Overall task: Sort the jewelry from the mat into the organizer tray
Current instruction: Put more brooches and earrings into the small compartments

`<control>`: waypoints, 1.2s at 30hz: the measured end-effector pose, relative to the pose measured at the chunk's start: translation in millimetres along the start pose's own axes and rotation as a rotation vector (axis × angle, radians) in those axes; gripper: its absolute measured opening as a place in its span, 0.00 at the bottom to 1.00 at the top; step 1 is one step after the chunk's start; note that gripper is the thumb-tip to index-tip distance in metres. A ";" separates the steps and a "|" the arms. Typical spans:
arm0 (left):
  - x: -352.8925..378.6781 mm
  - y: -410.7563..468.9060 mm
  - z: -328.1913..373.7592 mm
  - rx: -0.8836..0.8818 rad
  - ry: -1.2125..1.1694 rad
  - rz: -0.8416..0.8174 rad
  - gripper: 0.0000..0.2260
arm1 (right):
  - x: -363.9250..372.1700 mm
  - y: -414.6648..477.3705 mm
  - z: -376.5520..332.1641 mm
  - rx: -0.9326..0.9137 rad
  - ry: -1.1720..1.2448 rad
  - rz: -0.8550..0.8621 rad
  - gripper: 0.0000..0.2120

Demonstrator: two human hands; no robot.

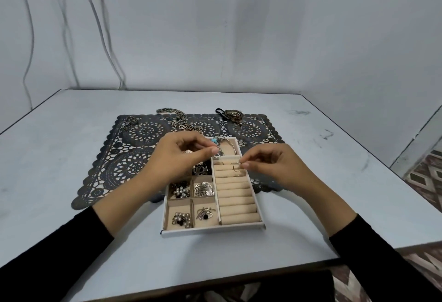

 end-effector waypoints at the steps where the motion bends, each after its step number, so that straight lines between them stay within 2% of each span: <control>1: 0.3 -0.6 0.9 -0.001 -0.006 0.004 0.06 | 1.2 -2.5 -0.8 0.009 -0.019 -0.027 0.03; 8: 3.0 -3.3 5.6 0.004 -0.012 0.032 0.05 | 2.8 -6.5 -2.9 0.045 -0.330 -0.117 0.04; 14: 3.3 -3.1 3.6 0.004 0.010 0.018 0.05 | 4.7 -1.2 -8.5 0.005 -0.581 -0.188 0.05; 20: 3.5 -3.2 3.3 0.009 0.003 0.014 0.05 | 4.2 4.4 -12.2 0.056 -0.653 -0.291 0.06; 29: 3.2 -3.1 2.4 0.009 0.010 0.017 0.05 | -3.5 9.8 -15.8 0.161 -0.586 -0.306 0.05; 36: 3.0 -3.0 1.0 0.012 0.008 0.015 0.05 | 3.7 15.5 -18.6 0.233 -0.630 -0.363 0.05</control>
Point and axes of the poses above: each hand's wrist, its own y-axis towards the middle knuckle, its own x-axis out of the palm, z = x × y, the point moved 4 cm from there along y, towards the middle knuckle, and after that the axes turned 14 degrees about -z, right-handed, at the moved point
